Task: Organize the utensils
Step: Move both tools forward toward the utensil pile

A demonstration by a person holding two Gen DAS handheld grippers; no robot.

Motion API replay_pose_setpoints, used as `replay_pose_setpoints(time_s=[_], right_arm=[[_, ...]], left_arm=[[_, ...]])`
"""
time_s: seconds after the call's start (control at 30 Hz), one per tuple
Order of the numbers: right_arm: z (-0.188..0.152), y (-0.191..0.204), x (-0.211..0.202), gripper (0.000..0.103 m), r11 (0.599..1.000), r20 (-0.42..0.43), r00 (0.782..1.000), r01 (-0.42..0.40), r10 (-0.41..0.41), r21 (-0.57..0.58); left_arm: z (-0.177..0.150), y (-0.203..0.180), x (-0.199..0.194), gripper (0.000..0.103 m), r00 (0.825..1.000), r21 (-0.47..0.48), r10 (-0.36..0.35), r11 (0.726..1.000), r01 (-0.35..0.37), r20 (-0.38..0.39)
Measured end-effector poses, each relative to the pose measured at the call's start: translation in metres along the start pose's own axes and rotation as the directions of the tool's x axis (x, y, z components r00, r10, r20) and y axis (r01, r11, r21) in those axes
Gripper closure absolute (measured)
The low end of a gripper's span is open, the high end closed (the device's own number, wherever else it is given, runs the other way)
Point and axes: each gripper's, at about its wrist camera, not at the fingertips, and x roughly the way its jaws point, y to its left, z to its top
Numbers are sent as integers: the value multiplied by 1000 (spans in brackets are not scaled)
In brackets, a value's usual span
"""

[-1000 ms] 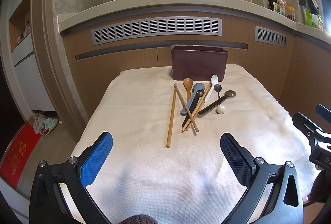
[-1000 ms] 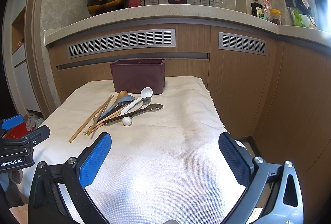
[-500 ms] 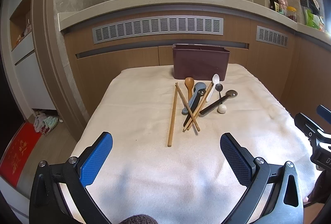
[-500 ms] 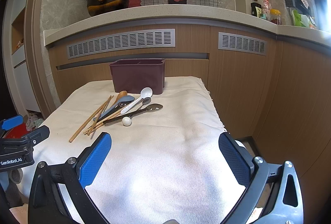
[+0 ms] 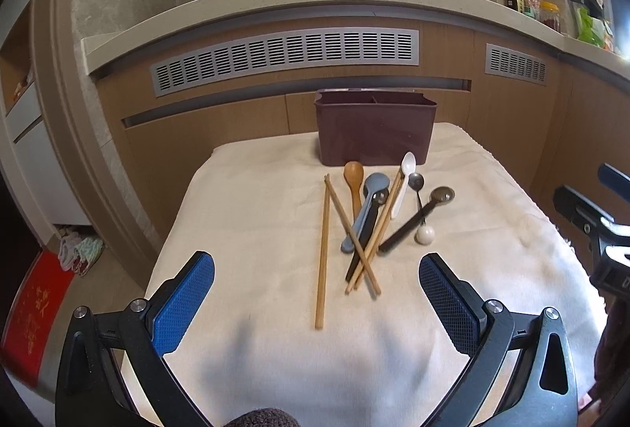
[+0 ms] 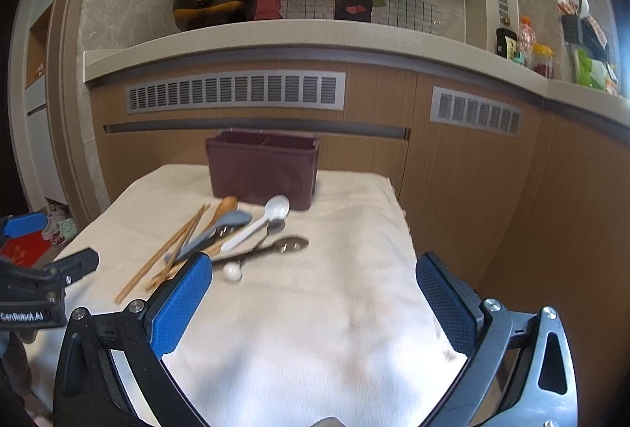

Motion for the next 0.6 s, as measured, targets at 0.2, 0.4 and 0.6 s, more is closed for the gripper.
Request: replay_pose_setpoints(time_s=[0.2, 0.4, 0.6], right_arm=[[28, 5, 56, 0, 998, -42, 999, -3, 1, -59], [32, 6, 123, 0, 997, -171, 984, -58, 48, -53], [17, 10, 162, 0, 990, -287, 952, -126, 103, -63]], left_arm=[[42, 18, 42, 0, 1000, -23, -21, 1000, 21, 5], [72, 44, 87, 0, 1000, -26, 23, 999, -23, 3], [84, 63, 131, 0, 996, -80, -51, 996, 45, -74]])
